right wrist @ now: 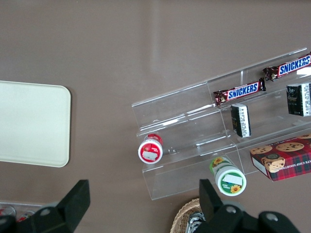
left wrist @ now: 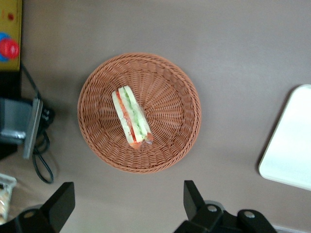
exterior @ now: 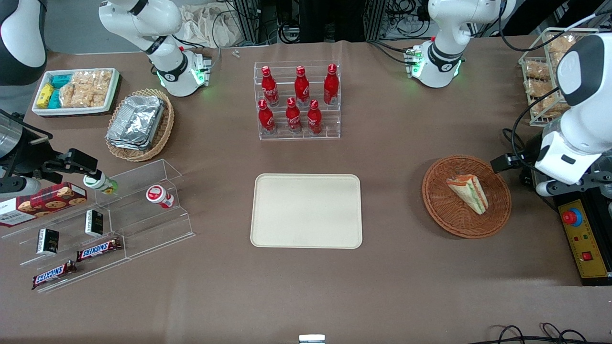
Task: Place sandwich from basket to tray
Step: 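Move the left gripper over the sandwich in the wicker basket, then lower the open left gripper around the sandwich and close it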
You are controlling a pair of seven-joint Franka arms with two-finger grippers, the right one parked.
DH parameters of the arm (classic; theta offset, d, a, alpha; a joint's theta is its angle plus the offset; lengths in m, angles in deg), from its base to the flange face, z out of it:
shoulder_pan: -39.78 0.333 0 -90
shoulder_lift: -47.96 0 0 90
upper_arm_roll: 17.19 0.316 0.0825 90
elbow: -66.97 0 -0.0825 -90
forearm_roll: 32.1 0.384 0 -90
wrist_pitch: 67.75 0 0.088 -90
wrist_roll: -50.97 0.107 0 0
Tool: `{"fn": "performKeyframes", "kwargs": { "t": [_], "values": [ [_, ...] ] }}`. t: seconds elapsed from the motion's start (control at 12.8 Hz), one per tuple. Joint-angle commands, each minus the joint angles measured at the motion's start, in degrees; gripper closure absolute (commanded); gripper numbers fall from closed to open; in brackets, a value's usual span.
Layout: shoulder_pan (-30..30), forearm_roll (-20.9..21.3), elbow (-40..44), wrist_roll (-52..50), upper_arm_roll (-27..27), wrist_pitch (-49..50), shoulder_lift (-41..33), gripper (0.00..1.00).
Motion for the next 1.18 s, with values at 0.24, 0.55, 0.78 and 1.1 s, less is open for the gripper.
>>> {"fn": "performKeyframes", "kwargs": {
  "t": [0.24,0.55,0.78,1.1],
  "values": [
    [0.5,0.9,-12.8,-13.2,0.0,-10.9,-1.8,0.01],
    [0.5,0.9,-23.2,-14.2,2.1,-25.6,-1.6,0.01],
    [0.4,0.9,-27.5,-15.5,2.2,-33.4,-1.0,0.01],
    [0.3,0.8,-28.9,-17.3,2.1,-38.3,0.8,0.01]
  ]
}}
